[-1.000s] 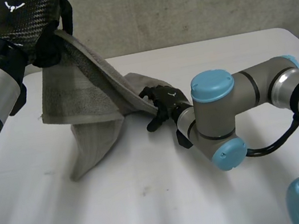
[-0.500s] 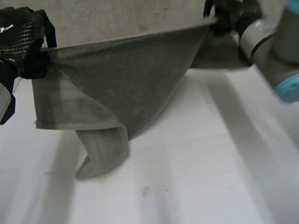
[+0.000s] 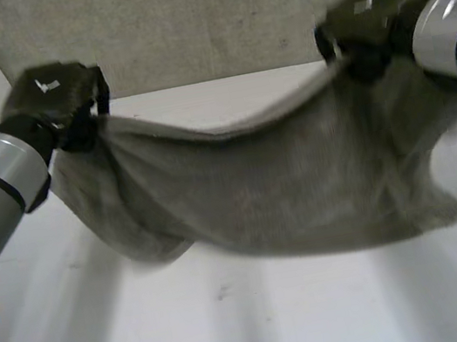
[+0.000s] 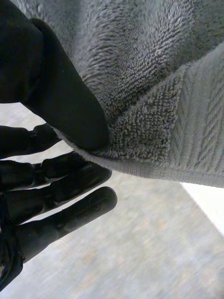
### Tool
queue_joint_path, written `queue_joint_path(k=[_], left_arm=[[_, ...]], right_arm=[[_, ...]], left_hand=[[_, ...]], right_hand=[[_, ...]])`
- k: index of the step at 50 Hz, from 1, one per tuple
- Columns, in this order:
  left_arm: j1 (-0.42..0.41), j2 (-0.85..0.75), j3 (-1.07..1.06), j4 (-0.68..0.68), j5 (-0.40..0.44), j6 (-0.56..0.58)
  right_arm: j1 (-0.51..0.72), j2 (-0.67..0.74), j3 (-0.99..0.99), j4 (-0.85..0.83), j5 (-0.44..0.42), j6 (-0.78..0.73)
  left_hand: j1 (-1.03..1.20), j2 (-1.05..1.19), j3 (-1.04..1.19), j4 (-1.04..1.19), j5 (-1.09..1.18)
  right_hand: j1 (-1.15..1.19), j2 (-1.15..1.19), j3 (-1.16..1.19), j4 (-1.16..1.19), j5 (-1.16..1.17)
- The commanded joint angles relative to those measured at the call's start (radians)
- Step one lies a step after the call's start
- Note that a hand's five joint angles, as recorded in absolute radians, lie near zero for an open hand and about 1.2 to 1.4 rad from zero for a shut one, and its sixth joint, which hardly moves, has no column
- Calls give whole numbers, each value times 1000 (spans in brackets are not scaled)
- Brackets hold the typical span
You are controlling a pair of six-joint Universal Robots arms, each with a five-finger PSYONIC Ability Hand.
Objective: Fold the towel.
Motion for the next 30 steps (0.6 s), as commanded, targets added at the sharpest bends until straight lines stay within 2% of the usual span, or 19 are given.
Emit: queue_joint_path(k=[1, 3, 6, 9, 11, 12, 13, 14, 15, 16, 17, 19, 20, 22, 23, 24, 25, 27, 30], left_arm=[[-3, -172, 37, -83, 1, 53], [-8, -256, 61, -87, 4, 87], [-9, -300, 83, -87, 5, 95], [-12, -376, 161, -84, 2, 101], [-14, -439, 301, -65, 1, 98], [-14, -439, 302, -64, 1, 98], [-14, -463, 390, -37, -1, 92], [-14, -464, 391, -37, -1, 92], [-14, -477, 480, 12, -2, 81], [-14, -484, 560, 81, -7, 69], [-14, -484, 561, 81, -7, 69], [-12, -473, 679, 258, -13, 9], [-12, -473, 679, 259, -13, 9], [-2, -429, 705, 436, -15, -72], [-1, -428, 705, 437, -15, -72], [-1, -395, 696, 512, -16, -107], [-1, -395, 696, 512, -16, -108], [0, -353, 657, 606, -16, -153], [9, -330, 574, 583, -16, -161]], right_arm=[[-6, 111, -1, 65, 67, -76], [-6, 157, -12, 48, 62, -81], [-6, 177, -23, 31, 62, -82], [0, 223, -67, -50, 62, -87], [8, 264, -151, -187, 62, -85], [8, 264, -151, -188, 62, -85], [9, 281, -203, -275, 62, -82], [11, 292, -257, -370, 64, -70], [11, 292, -257, -371, 64, -70], [12, 293, -301, -476, 67, -64], [12, 293, -302, -477, 67, -64], [12, 275, -332, -719, 78, -21], [12, 275, -332, -721, 78, -21], [3, 215, -308, -908, 84, 52], [3, 215, -308, -909, 84, 53], [-2, 180, -281, -964, 82, 89], [-2, 180, -280, -964, 82, 89], [-3, 136, -218, -990, 70, 149], [0, 112, -152, -966, 61, 165]], left_hand=[[202, 178, 179, 179, 189], [202, 178, 179, 179, 189], [202, 178, 179, 179, 189], [202, 178, 179, 179, 189], [202, 178, 179, 179, 189], [202, 178, 179, 179, 189], [202, 178, 179, 179, 189], [202, 178, 179, 179, 189], [202, 178, 179, 179, 189], [202, 178, 179, 179, 189], [202, 178, 179, 179, 189], [202, 178, 179, 179, 189], [202, 178, 179, 179, 189], [202, 178, 179, 179, 189], [202, 178, 179, 179, 189], [202, 178, 179, 179, 189], [202, 178, 179, 179, 189], [202, 178, 179, 179, 189], [202, 178, 179, 179, 189]], right_hand=[[5, 184, 181, 179, 187], [5, 184, 181, 179, 187], [5, 184, 181, 179, 187], [5, 184, 181, 179, 187], [5, 184, 181, 179, 187], [5, 184, 181, 179, 187], [5, 184, 181, 179, 187], [5, 184, 181, 179, 187], [5, 184, 181, 179, 187], [5, 184, 181, 179, 187], [5, 184, 181, 179, 187], [5, 184, 181, 179, 187], [5, 184, 181, 179, 187], [5, 184, 181, 179, 187], [5, 184, 181, 179, 187], [5, 184, 181, 179, 187], [5, 184, 181, 179, 187], [5, 184, 181, 179, 187], [5, 184, 181, 179, 187]])
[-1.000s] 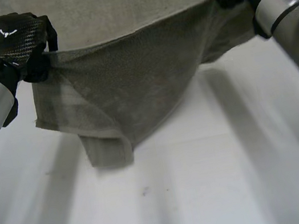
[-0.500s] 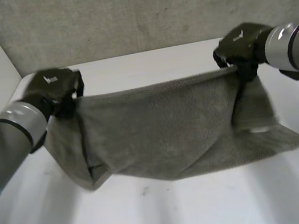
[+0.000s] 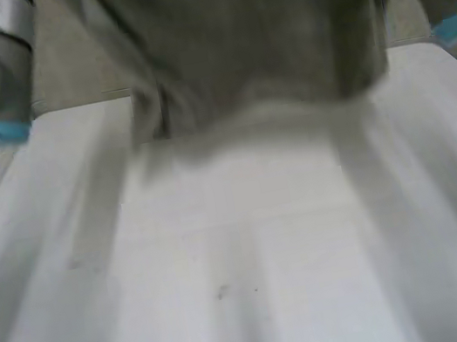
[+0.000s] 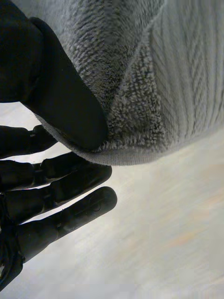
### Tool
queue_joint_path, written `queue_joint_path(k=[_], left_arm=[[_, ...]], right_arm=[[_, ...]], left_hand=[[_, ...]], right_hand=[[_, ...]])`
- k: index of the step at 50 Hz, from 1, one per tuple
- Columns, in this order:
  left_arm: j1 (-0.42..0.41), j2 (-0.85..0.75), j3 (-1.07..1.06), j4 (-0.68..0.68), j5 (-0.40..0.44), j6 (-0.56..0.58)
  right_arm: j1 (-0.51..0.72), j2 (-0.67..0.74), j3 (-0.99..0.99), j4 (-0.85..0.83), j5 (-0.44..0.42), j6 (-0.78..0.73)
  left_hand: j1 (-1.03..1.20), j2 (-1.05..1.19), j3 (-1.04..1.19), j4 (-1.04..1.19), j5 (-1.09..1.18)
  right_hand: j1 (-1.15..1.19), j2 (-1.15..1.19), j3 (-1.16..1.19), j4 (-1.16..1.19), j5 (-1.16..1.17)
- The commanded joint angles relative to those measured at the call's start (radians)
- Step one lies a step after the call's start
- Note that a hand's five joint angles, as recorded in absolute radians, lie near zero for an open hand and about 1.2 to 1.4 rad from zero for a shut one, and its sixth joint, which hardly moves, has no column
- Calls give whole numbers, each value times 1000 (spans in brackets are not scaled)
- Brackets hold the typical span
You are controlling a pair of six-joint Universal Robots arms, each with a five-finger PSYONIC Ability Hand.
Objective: Fold the towel.
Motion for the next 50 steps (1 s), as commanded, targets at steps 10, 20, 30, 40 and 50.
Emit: queue_joint_path(k=[10, 20, 30, 40, 50], left_arm=[[65, 99, -490, -13, 10, -67], [83, 24, -753, -15, 42, 25], [83, -13, -859, -44, 51, 231], [126, 76, -900, -50, 51, 231], [125, 86, -940, -50, 50, 229]], right_arm=[[-6, -75, 322, 173, -201, 71], [-6, 103, 479, 290, -238, -95], [-6, 220, 508, 370, -197, -80], [-118, 96, 607, 341, -131, 403], [-161, 45, 729, 322, -127, 429]], left_hand=[[202, 178, 179, 179, 189], [202, 178, 179, 179, 189], [202, 178, 179, 179, 189], [202, 178, 179, 179, 189], [202, 178, 179, 179, 189]], right_hand=[[4, 184, 181, 179, 187], [4, 184, 181, 179, 187], [4, 184, 181, 179, 187], [-540, -360, -363, -365, -357], [-530, -350, -352, -355, -347]])
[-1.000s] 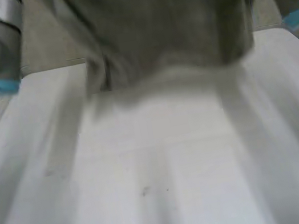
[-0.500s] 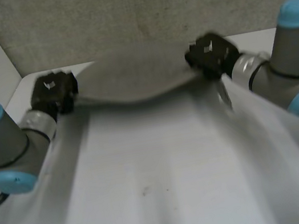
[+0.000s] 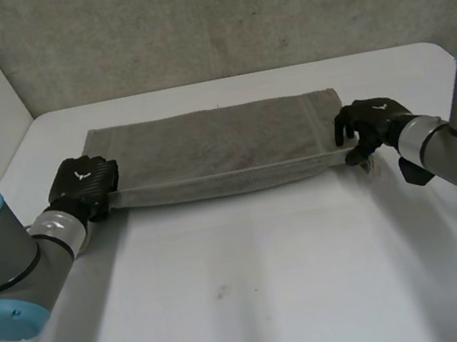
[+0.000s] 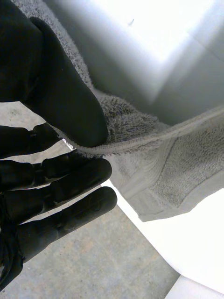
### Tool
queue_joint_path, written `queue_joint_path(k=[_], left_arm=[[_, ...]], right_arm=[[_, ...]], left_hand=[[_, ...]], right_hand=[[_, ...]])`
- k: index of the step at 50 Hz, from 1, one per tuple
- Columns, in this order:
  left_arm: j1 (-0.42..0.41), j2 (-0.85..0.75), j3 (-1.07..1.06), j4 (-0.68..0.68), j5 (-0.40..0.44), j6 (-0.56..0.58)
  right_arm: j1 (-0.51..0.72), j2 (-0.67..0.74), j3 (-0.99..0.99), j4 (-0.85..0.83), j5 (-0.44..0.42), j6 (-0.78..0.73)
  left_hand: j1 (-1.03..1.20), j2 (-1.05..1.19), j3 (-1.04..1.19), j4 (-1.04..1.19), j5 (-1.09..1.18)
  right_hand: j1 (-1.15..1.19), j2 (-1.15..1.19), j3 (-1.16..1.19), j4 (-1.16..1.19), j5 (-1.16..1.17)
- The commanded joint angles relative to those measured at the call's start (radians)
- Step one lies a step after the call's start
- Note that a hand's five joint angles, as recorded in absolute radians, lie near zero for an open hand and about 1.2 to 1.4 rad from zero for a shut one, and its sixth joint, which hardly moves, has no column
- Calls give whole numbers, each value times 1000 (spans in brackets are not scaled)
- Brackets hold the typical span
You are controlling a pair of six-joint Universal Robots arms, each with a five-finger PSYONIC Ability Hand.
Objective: Fold the towel.
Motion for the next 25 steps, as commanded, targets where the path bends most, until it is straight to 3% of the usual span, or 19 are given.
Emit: queue_joint_path(k=[1, 4, 5, 13, 14, 15, 16, 25], left_arm=[[-8, 5, -33, 1, -1, -3], [-9, 6, -39, 1, 0, -3], [-12, 9, -45, 1, 0, -3], [-17, 5, -65, 4, 0, 0], [-15, 0, -66, 4, -1, 0], [-15, 0, -66, 4, -1, 0], [-14, -6, -68, 5, -1, 1], [3, -56, -60, 10, -4, 0]], right_arm=[[-26, -38, 99, -11, -2, 1], [-31, -47, 116, -14, -4, 1], [-34, -57, 130, -20, -10, 1], [-52, -125, 197, -92, -36, -8], [-54, -139, 205, -92, -37, -22], [-54, -139, 205, -92, -37, -22], [-52, -149, 208, -91, -37, -45], [-52, -160, 245, -78, -25, -229]], left_hand=[[202, 178, 179, 179, 187], [202, 178, 179, 179, 187], [202, 178, 179, 179, 187], [202, 178, 179, 179, 187], [-129, -153, -152, -152, -144], [-132, -156, -156, -156, -148], [-310, -334, -333, -333, -325], [-332, -356, -355, -355, -347]], right_hand=[[96, 194, 196, 197, 196], [279, 376, 379, 380, 379], [554, 651, 654, 655, 654], [557, 654, 657, 658, 657], [557, 654, 657, 658, 657], [557, 654, 657, 658, 657], [557, 654, 657, 658, 657], [557, 654, 657, 658, 657]])
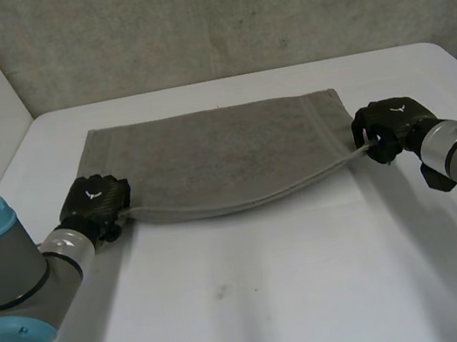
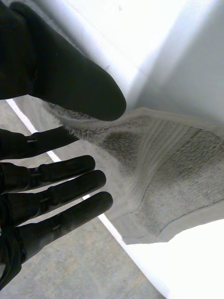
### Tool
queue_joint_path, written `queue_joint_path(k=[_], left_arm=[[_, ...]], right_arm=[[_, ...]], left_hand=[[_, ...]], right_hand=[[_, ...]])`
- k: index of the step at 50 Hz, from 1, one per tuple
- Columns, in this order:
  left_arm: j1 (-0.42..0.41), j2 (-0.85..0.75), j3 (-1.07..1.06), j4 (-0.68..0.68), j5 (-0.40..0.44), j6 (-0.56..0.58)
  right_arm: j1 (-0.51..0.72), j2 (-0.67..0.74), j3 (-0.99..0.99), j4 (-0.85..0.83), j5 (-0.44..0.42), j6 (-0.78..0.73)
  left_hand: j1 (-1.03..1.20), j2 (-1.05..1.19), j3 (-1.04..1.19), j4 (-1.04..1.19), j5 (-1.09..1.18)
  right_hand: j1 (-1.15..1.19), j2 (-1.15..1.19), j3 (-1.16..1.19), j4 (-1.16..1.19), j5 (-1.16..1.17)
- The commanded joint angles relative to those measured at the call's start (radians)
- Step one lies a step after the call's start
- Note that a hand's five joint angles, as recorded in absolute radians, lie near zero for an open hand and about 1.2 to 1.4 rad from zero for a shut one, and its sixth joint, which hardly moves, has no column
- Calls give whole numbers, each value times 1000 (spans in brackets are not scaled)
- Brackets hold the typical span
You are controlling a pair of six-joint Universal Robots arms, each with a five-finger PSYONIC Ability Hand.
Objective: Fold the towel.
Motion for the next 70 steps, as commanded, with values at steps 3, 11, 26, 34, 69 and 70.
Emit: queue_joint_path(k=[3, 11, 26, 34, 69, 70], left_arm=[[22, -47, 7, 8, -6, 0], [65, -47, 4, 9, -10, -3], [75, -28, 0, 3, 0, -80], [79, 2, -2, -64, 10, -74], [171, -93, 36, -123, 71, 69], [176, -97, 44, -123, 71, 70]], right_arm=[[-1, 6, 21, 10, 13, -136], [-13, -4, 18, 8, 11, -142], [-53, -7, 21, 7, 8, -135], [-57, 3, 12, 3, 3, -139], [-70, 23, 10, 0, 2, -147], [-70, 23, 10, 0, 2, -147]], left_hand=[[72, 77, 76, 77, 74], [75, 80, 79, 80, 76], [-191, -185, -187, -185, -189], [-454, -448, -450, -448, -452], [-125, -120, -121, -119, -123], [-93, -88, -89, -87, -91]], right_hand=[[11, 188, 182, 180, 192], [11, 188, 182, 180, 192], [11, 188, 182, 180, 192], [11, 188, 182, 180, 192], [11, 188, 182, 180, 192], [11, 188, 182, 180, 192]])
